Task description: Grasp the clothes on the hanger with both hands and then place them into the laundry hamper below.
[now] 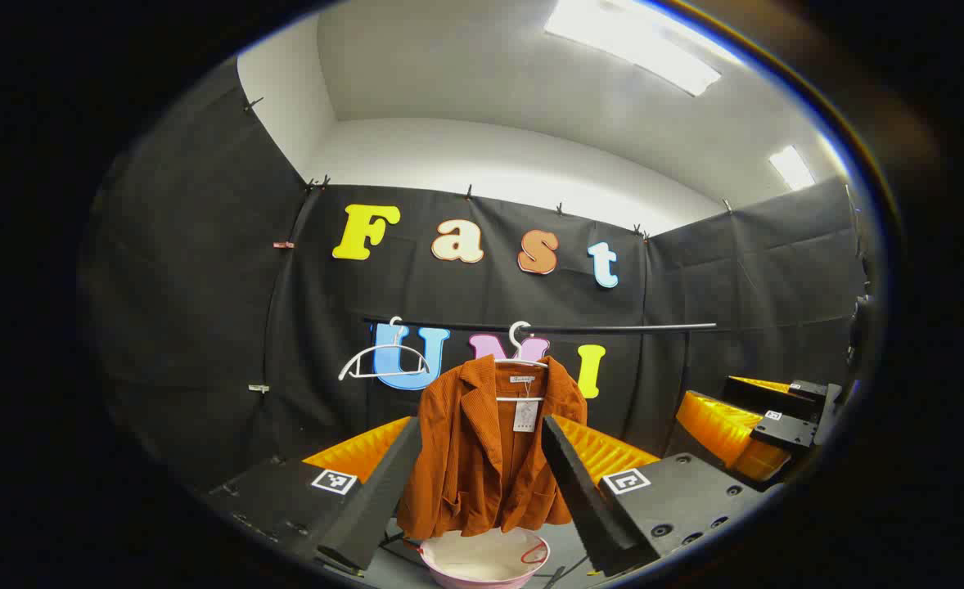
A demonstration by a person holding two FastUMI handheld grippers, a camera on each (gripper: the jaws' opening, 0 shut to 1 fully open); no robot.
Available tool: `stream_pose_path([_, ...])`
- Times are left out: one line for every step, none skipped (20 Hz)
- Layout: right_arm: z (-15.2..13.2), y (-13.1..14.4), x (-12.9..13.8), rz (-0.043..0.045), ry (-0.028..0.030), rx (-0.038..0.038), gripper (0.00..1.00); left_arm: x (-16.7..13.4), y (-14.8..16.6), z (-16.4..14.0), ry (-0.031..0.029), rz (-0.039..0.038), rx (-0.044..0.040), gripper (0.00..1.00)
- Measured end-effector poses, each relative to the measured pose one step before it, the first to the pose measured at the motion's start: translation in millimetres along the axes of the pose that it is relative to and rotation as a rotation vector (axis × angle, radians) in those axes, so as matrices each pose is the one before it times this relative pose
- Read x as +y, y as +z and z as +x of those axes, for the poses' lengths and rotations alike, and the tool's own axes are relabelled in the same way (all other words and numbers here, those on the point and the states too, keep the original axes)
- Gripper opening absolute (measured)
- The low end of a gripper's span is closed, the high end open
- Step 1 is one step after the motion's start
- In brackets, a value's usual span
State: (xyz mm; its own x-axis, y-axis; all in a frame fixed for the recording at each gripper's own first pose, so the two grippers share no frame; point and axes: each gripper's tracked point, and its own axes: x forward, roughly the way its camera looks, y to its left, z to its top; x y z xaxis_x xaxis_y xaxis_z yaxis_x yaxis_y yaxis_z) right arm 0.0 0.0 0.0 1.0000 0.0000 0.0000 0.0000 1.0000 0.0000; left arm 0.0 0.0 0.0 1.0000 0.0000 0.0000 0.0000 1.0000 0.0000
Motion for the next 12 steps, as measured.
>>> stream_pose_path([0.19,0.11,0.51,0.00030,0.00049,0.00095,0.97,0.11,-0.31,0.53,-0.00004,0.00076,0.00066,0.93])
stream_pose_path([0.89,0.48,-0.24,-0.00249,-0.00094,0.00113,0.97,-0.66,-0.90,-0.12,-0.00185,-0.00027,0.00193,0.93])
stream_pose_path([-0.07,-0.39,-0.17,-0.00347,-0.00065,0.00054,0.97,-1.15,0.08,-0.06,-0.00121,-0.00128,-0.00003,0.93])
stream_pose_path([-0.44,-1.04,0.06,-0.00265,-0.00130,0.00295,0.97,-1.04,0.81,-1.72,-0.00182,-0.00133,-0.00288,0.93])
stream_pose_path([-0.63,-0.63,0.37,-0.00144,-0.00226,0.00161,0.97,0.24,1.36,-0.64,-0.00245,-0.00079,-0.00049,0.93])
stream_pose_path([0.04,0.97,-1.70,-0.00205,-0.00424,-0.00172,0.97,0.50,-0.87,-0.78,-0.00213,0.00028,0.00050,0.93])
stream_pose_path([-0.71,1.06,-1.21,-0.00150,-0.00626,-0.00008,0.97,0.08,0.69,-0.55,-0.00154,0.00154,0.00085,0.93])
stream_pose_path([-0.96,-0.31,-0.83,0.00121,-0.00442,-0.00060,0.97,0.11,-0.13,-0.76,-0.00039,0.00099,-0.00005,0.93])
stream_pose_path([0.49,0.00,0.62,0.00383,-0.00134,0.00071,0.97,0.96,0.37,-1.07,-0.00001,0.00032,0.00031,0.93])
stream_pose_path([-0.72,-0.66,0.49,0.00444,-0.00029,0.00223,0.97,0.61,-1.17,-0.92,-0.00067,-0.00162,0.00191,0.93])
stream_pose_path([0.63,-0.70,0.77,0.00351,-0.00104,0.00239,0.97,-0.53,0.75,-0.71,-0.00188,-0.00277,0.00069,0.93])
stream_pose_path([-0.46,-0.58,-0.68,0.00192,-0.00128,0.00386,0.97,0.65,-0.89,-0.08,-0.00127,-0.00275,0.00098,0.93])
